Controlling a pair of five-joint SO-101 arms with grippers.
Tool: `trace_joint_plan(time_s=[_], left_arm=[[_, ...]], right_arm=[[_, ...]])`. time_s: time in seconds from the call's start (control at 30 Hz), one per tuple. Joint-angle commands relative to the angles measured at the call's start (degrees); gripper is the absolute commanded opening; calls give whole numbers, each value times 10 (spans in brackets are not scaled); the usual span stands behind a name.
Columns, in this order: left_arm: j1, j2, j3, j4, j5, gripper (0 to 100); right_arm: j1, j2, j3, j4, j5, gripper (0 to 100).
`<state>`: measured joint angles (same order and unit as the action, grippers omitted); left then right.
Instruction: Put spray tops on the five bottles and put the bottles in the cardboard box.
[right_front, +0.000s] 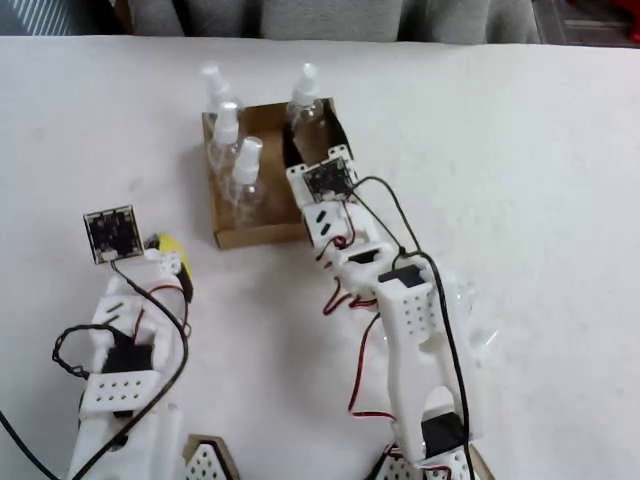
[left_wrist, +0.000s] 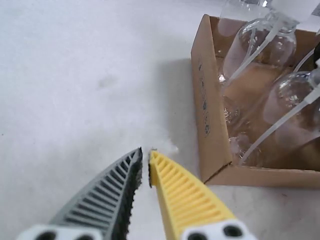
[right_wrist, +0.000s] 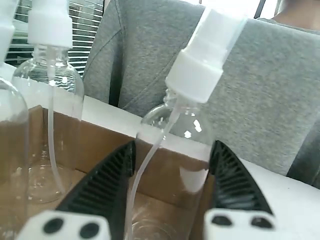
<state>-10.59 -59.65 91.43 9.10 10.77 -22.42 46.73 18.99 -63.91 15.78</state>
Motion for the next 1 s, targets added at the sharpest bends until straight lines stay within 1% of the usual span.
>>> trace_joint_plan(time_s=[0.0,0.23,0.47,0.67,0.77,0.8,0.9,0.97], left_arm=[[-8,-1,-4,-17,-4,35],[-8,-1,-4,-17,-4,35],[-7,-1,-4,-17,-4,35],[-7,-1,-4,-17,-4,35],[-7,-1,-4,-17,-4,35],[-7,-1,-4,-17,-4,35],[-7,-1,-4,-17,-4,35],[-7,-1,-4,-17,-4,35]], right_arm=[[-3,-9,-8,-10,4,118],[-2,-9,-7,-7,4,170],[0,-9,-5,-7,4,176],[-3,-51,45,-5,4,176],[-1,-70,56,35,3,176],[-1,-74,56,51,-2,176],[2,-87,56,76,-47,176],[3,-93,58,80,-53,176]])
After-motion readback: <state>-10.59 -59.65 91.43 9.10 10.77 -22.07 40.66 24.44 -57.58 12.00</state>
